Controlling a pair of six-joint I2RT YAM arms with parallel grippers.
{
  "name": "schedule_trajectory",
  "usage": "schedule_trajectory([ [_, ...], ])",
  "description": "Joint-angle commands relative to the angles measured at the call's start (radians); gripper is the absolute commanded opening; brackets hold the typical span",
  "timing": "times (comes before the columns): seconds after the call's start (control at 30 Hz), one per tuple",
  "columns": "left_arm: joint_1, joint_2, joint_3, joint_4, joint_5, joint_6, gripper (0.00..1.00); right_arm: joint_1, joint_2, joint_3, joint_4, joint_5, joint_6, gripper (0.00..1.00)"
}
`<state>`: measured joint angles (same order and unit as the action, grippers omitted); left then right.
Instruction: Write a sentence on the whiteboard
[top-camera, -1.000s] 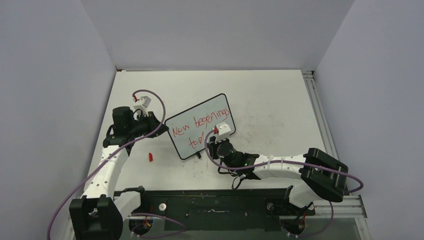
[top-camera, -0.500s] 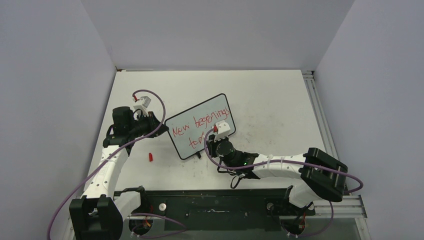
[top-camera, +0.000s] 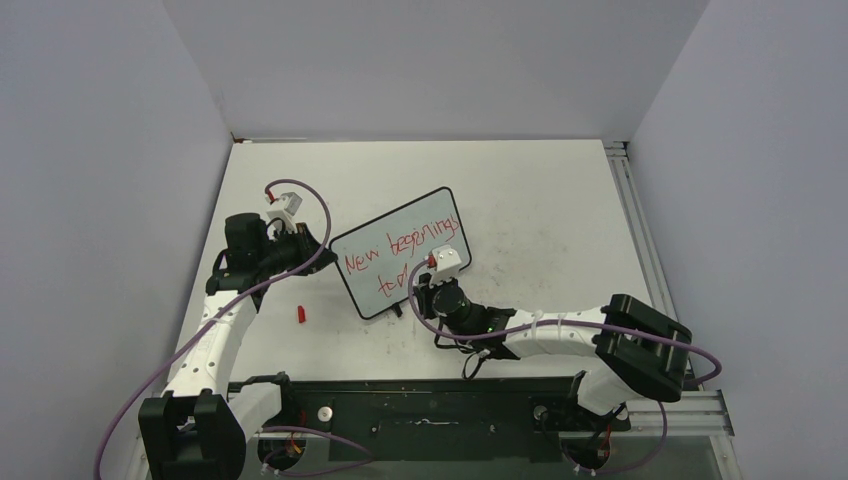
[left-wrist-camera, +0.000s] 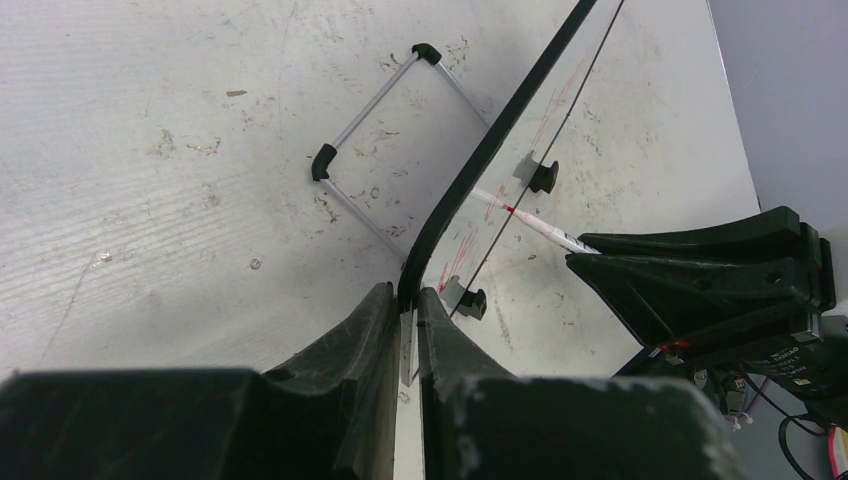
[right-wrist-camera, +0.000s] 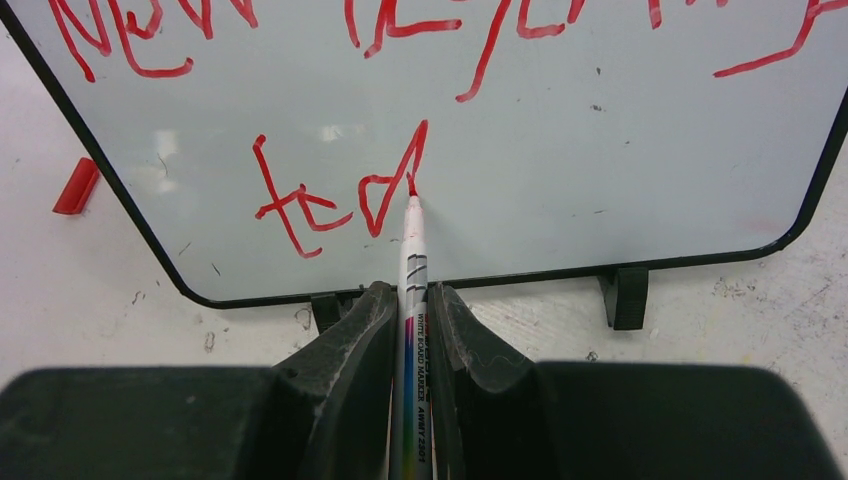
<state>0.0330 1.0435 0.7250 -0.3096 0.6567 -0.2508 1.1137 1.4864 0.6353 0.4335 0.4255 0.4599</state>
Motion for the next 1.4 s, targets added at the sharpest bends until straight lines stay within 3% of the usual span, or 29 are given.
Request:
schedule_trajectory([
  [0.0,-0.008,-0.019,0.008,0.023,0.017,-0.001,0.00,0.006,0.008,-0.026,0.040,-0.007,0.039,0.05],
  [0.7,-0.008,-0.022,0.007,0.024,0.017,-0.001,0.00,0.010,-0.066,-0.026,-0.034,0.080,0.031,0.05],
  [1.37,-0.010,-0.017,0.010,0.024,0.019,-0.001,0.00,-0.050,-0.056,0.010,0.012,0.041,-0.031,0.05],
])
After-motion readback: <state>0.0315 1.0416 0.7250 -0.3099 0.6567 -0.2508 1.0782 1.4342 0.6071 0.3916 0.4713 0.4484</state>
